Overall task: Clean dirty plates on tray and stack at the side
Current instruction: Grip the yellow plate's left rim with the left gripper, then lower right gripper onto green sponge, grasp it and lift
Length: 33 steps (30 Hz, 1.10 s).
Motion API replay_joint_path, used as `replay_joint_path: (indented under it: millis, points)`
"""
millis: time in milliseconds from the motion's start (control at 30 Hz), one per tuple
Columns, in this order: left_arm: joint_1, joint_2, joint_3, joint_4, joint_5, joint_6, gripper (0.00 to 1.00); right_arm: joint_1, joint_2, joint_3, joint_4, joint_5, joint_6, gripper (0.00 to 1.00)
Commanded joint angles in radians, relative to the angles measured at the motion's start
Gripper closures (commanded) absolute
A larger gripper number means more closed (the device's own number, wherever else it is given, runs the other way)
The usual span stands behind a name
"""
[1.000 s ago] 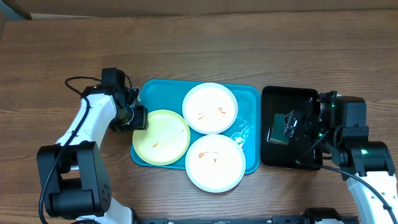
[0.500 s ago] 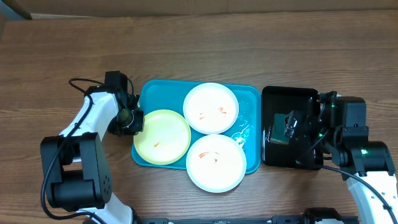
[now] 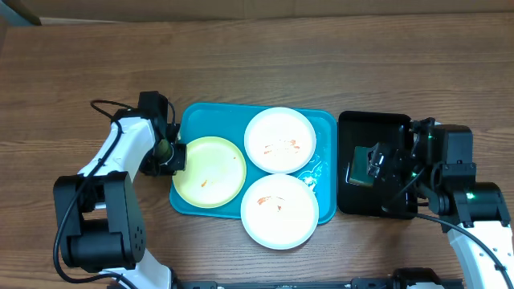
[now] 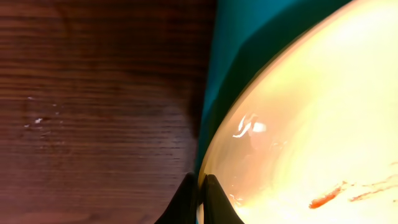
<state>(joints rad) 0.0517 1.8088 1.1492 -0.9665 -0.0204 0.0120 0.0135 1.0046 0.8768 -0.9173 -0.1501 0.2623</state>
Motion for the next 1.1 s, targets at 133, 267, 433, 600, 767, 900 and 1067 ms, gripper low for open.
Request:
replay_joint_path:
  millis: [133, 267, 433, 600, 767, 900, 1067]
  points:
    - [0.001, -0.01, 0.145, -0.062, -0.054, -0.042, 0.96, -0.003, -0.003, 0.032, 0.003, -0.001, 0.008, 0.0]
    - [0.001, -0.01, 0.155, -0.073, -0.054, -0.043, 0.96, -0.003, -0.004, 0.032, 0.005, -0.001, 0.008, 0.0]
    - [0.0, -0.01, 0.154, -0.072, -0.127, -0.114, 0.96, -0.003, -0.003, 0.031, 0.015, 0.0, 0.0, 0.0]
    - [0.001, -0.01, 0.153, -0.067, -0.146, -0.179, 0.96, -0.003, 0.021, 0.031, 0.052, 0.051, -0.004, 0.02]
    - [0.001, -0.01, 0.14, -0.065, -0.135, -0.187, 0.96, -0.002, 0.109, 0.031, 0.082, 0.008, -0.03, 0.1]
    - [0.0, -0.01, 0.14, -0.07, -0.135, -0.189, 0.96, -0.002, 0.185, 0.031, 0.12, -0.002, -0.029, 0.26]
    - [0.0, -0.01, 0.14, -0.069, -0.113, -0.189, 0.96, 0.003, 0.277, 0.031, 0.149, -0.035, -0.026, 0.27]
